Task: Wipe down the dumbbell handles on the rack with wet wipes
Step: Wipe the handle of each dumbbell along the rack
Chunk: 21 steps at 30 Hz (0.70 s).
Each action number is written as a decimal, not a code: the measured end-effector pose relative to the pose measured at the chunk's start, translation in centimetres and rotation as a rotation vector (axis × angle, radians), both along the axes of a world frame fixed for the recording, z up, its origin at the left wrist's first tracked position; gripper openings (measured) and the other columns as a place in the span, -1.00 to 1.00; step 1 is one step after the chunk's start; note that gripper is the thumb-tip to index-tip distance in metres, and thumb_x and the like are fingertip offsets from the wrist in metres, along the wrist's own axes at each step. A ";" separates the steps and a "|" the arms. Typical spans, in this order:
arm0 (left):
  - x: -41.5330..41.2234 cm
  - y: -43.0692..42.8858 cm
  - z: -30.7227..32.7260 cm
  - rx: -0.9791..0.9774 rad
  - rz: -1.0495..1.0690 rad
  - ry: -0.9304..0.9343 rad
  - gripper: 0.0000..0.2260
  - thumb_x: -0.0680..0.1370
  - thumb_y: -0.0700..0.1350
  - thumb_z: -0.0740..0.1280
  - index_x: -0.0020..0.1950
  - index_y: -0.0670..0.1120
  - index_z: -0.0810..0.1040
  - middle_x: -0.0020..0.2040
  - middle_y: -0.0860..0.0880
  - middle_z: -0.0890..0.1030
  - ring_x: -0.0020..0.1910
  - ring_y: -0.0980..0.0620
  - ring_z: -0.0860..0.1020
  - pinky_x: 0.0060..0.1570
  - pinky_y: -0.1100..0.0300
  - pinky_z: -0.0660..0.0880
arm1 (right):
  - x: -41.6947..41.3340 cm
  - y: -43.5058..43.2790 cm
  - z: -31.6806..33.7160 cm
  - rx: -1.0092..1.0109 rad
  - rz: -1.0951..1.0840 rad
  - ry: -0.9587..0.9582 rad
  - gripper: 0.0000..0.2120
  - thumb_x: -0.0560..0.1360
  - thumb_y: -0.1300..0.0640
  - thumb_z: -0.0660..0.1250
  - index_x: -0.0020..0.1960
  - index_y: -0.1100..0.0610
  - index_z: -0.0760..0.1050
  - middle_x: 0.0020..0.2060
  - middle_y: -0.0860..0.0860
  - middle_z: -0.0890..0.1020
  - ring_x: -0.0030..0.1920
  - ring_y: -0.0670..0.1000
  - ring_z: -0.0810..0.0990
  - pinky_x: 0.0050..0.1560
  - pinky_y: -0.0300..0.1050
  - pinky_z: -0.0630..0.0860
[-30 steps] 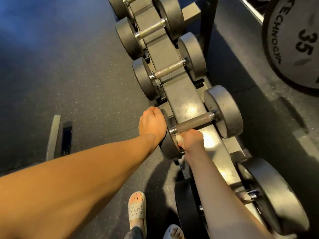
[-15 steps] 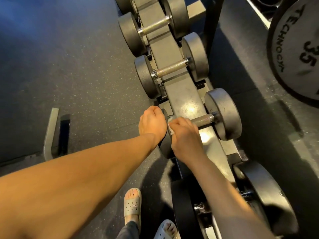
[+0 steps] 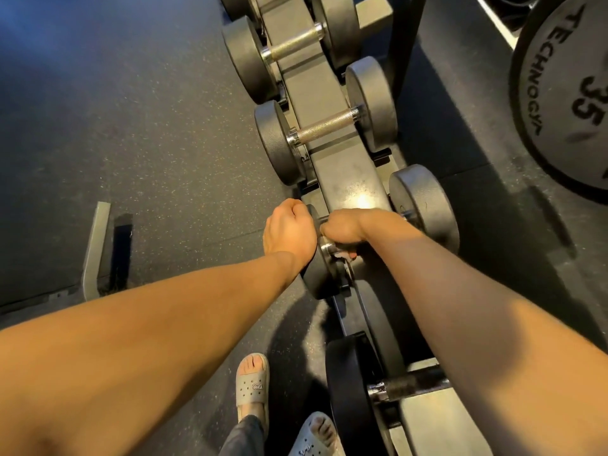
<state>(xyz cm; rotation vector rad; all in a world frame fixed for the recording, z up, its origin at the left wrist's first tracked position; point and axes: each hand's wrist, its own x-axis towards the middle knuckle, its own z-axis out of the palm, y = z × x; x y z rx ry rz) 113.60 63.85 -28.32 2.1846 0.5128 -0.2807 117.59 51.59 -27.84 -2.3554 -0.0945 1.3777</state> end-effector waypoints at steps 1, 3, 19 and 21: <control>0.0 0.0 0.0 -0.003 0.002 0.000 -0.70 0.67 -0.08 0.08 0.02 -0.07 0.61 -0.08 -0.04 0.61 -0.04 -0.11 0.56 -0.03 0.01 0.48 | -0.7 -0.2 -0.1 -0.056 0.082 -0.118 -0.73 0.64 0.05 0.09 -0.01 0.13 0.52 -0.06 0.11 0.64 -0.08 0.11 0.61 0.08 0.05 0.51; -0.1 -0.1 0.0 -0.009 0.013 -0.001 -0.70 0.67 -0.08 0.08 0.03 -0.06 0.61 -0.06 -0.04 0.60 -0.02 -0.11 0.55 0.01 0.02 0.48 | -2.9 -1.2 -0.4 -0.118 0.255 -0.375 -0.82 0.65 0.03 0.15 0.09 0.03 0.50 0.06 0.04 0.60 0.08 0.09 0.55 0.27 0.12 0.36; 0.0 -0.1 0.2 0.008 -0.001 0.006 -0.70 0.68 -0.08 0.07 0.05 -0.06 0.61 -0.06 -0.01 0.58 0.01 -0.11 0.54 0.03 0.04 0.46 | -1.2 0.5 0.0 -0.229 0.144 -0.281 -0.74 0.64 0.04 0.11 -0.08 0.11 0.50 -0.05 0.08 0.65 -0.08 0.08 0.57 -0.03 -0.01 0.44; -0.1 -0.1 0.2 0.007 0.001 0.005 -0.71 0.68 -0.08 0.08 0.05 -0.06 0.60 -0.06 -0.02 0.59 0.01 -0.12 0.54 0.05 0.03 0.47 | -4.0 0.2 -0.7 -0.312 0.213 -0.588 -0.75 0.66 0.04 0.10 0.05 0.06 0.53 0.05 0.06 0.64 0.06 0.10 0.57 0.23 0.06 0.40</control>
